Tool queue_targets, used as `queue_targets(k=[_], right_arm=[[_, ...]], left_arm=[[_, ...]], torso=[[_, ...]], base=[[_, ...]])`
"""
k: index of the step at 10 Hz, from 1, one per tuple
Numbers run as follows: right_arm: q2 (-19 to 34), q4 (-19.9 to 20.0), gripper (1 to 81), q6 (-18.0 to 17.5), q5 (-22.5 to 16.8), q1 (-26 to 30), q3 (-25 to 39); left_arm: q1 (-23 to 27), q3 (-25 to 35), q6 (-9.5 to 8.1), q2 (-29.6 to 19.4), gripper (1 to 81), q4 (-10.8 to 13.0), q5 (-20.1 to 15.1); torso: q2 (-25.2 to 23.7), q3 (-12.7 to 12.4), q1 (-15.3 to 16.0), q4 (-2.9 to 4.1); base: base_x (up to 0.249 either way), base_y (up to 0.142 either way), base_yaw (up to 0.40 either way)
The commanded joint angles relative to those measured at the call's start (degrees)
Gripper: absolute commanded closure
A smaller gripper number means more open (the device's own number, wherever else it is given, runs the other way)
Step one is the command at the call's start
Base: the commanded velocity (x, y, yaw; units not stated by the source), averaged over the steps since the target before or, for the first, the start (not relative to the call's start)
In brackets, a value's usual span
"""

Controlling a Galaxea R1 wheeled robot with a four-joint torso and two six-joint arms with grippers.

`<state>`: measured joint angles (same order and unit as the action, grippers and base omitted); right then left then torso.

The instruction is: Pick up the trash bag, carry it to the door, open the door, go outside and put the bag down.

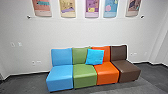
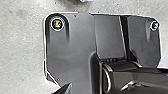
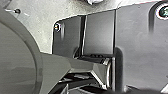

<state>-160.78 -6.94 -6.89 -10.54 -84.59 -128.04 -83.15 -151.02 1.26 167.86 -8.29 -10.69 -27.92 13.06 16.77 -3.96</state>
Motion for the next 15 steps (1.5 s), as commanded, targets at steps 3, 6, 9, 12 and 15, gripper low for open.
queue_targets(k=[3,6,9,12,15], right_arm=[[12.6,0.8,1.0,-0.5,-3.9,4.6,9.9],[18.4,1.6,1.0,-0.6,-3.9,5.3,15.4],[23.0,2.5,1.0,-0.7,-4.2,5.6,20.0],[27.2,3.2,1.0,-0.7,-4.0,5.7,25.3],[32.4,3.3,1.0,-0.7,-3.9,7.0,31.8]], left_arm=[[5.1,1.7,-0.46,-3.3,1.0,-3.1,-4.2],[6.5,1.8,-0.46,-3.8,1.0,-3.3,-4.2],[9.4,1.8,-0.46,-4.2,1.0,-4.7,-4.6],[11.0,6.3,-0.46,-5.6,1.0,-6.3,-4.3],[13.2,8.7,-0.46,-8.0,1.0,-8.0,-4.3]], torso=[[-9.5,8.4,6.1,0.00],[-15.4,7.1,9.9,0.00],[-21.0,7.8,13.3,0.00],[-26.9,13.3,17.0,-0.09],[-31.8,17.2,20.2,-0.26]], base=[[0.000,0.000,0.000],[0.000,0.000,0.000],[0.000,0.000,0.000],[0.000,0.000,0.000],[0.000,0.000,0.000]])
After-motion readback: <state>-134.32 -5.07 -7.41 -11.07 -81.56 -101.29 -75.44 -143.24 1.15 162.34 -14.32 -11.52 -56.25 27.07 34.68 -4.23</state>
